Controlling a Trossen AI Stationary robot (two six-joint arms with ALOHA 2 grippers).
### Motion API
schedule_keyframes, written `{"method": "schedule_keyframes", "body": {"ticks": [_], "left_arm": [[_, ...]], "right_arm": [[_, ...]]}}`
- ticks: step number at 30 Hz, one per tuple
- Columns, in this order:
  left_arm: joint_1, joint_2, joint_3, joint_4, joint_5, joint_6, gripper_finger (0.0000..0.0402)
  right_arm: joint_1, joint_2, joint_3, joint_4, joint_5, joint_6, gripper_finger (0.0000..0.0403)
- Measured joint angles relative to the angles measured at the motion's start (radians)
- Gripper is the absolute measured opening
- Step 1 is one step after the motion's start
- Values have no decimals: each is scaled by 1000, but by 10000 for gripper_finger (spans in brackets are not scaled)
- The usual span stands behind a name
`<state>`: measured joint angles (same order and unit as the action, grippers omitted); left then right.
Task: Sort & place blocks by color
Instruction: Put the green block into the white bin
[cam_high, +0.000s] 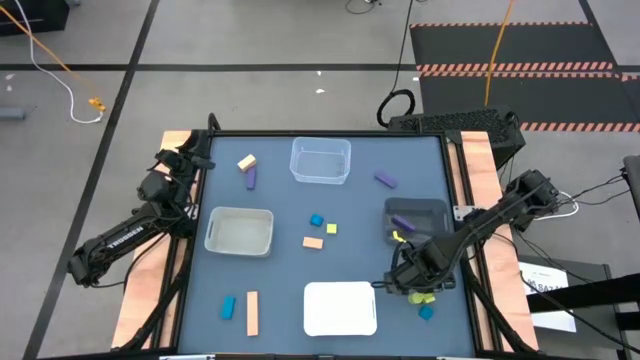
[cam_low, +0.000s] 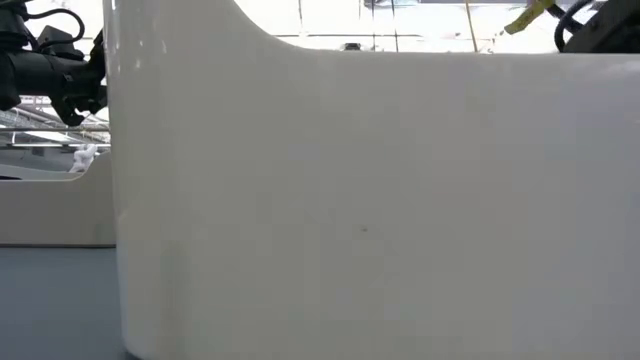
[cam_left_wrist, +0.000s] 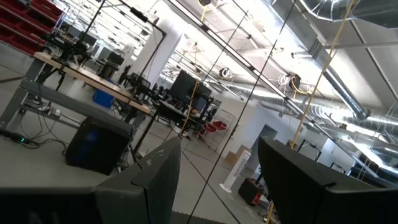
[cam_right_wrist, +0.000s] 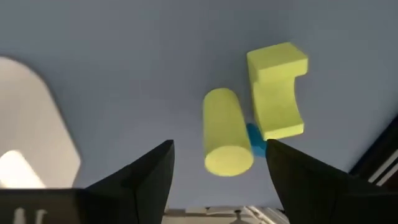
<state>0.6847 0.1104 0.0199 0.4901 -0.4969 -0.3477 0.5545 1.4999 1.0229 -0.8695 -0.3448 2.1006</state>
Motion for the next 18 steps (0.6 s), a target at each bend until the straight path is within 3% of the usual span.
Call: {"method": "schedule_keyframes", "body": {"ticks": [18], "left_arm": [[0,0,0,0,0,0,216]], "right_arm": [[23,33,-6,4,0,-52,232]]}}
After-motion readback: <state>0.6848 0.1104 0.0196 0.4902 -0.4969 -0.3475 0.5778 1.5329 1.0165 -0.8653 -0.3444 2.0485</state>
